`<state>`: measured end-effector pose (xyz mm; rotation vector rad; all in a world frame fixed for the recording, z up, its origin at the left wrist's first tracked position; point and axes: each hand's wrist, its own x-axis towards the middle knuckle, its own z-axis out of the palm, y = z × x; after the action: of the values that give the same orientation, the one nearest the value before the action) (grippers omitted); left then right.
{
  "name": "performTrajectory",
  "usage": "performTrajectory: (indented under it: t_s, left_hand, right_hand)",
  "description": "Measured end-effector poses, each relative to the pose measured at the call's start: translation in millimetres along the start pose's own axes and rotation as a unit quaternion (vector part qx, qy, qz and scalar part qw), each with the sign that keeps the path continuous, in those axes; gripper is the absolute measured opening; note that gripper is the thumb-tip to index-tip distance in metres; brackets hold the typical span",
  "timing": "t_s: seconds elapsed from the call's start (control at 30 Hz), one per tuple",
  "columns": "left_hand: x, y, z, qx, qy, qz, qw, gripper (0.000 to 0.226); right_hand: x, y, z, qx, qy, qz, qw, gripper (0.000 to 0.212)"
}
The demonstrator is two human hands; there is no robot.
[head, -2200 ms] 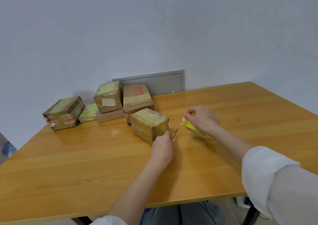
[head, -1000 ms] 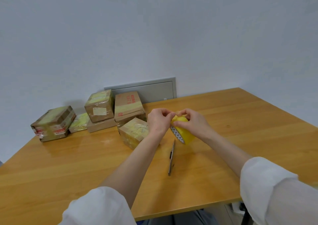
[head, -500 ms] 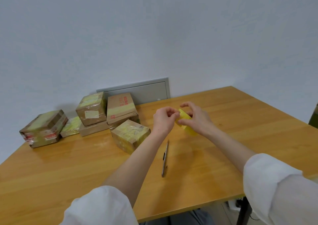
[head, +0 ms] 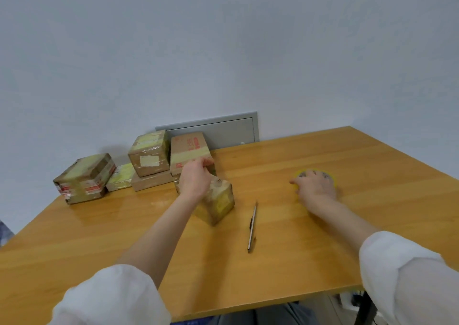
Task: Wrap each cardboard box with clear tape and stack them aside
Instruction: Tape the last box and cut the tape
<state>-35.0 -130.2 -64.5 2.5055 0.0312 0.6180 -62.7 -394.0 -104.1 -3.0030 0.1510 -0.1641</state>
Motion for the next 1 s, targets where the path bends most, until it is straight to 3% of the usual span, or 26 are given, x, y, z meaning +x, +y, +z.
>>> performTrajectory:
  t_s: [0.03, 0.1, 0.2, 0.27, 0.4, 0.53, 0.7, 0.83, 1.0]
  left_hand:
    - [2, -12, -4, 0.019, 0.002, -0.019, 1.000, 0.032]
    - [6, -31, -8, 0.044, -0.001, -0.054, 0.998, 0.032]
    - [6, -49, -8, 0.059, -0.035, -0.097, 0.993, 0.036]
    - [6, -54, -4, 0.043, -0.066, -0.117, 0.990, 0.040]
    - [1, -58, -1, 0.057, -0.098, -0.104, 0.988, 0.043]
    - [-9, -63, -6, 0.086, -0.123, -0.087, 0.985, 0.043]
    - [-16, -48, -2, -0.053, -0.153, -0.178, 0.971, 0.039]
    - [-20, -48, 5, -0.176, -0.147, -0.223, 0.947, 0.039]
    - [-26, -49, 4, -0.298, -0.154, -0.238, 0.912, 0.038]
  right_hand:
    - [-1, -12, -2, -0.009, 0.029, -0.008, 1.000, 0.038]
    - [-6, -46, -9, 0.084, 0.054, -0.035, 0.994, 0.038]
    - [-28, -111, -13, 0.289, -0.014, -0.088, 0.953, 0.051]
    - [-42, -149, -4, 0.344, -0.062, -0.102, 0.931, 0.063]
    - [-39, -181, 15, 0.375, -0.085, -0.054, 0.922, 0.079]
    - [-14, -170, 14, 0.426, -0.084, 0.013, 0.901, 0.077]
    - [11, -164, 8, 0.436, -0.127, 0.049, 0.889, 0.058]
    - [14, -165, 14, 0.520, -0.150, 0.073, 0.837, 0.061]
    - [13, -157, 16, 0.546, -0.199, 0.097, 0.808, 0.050]
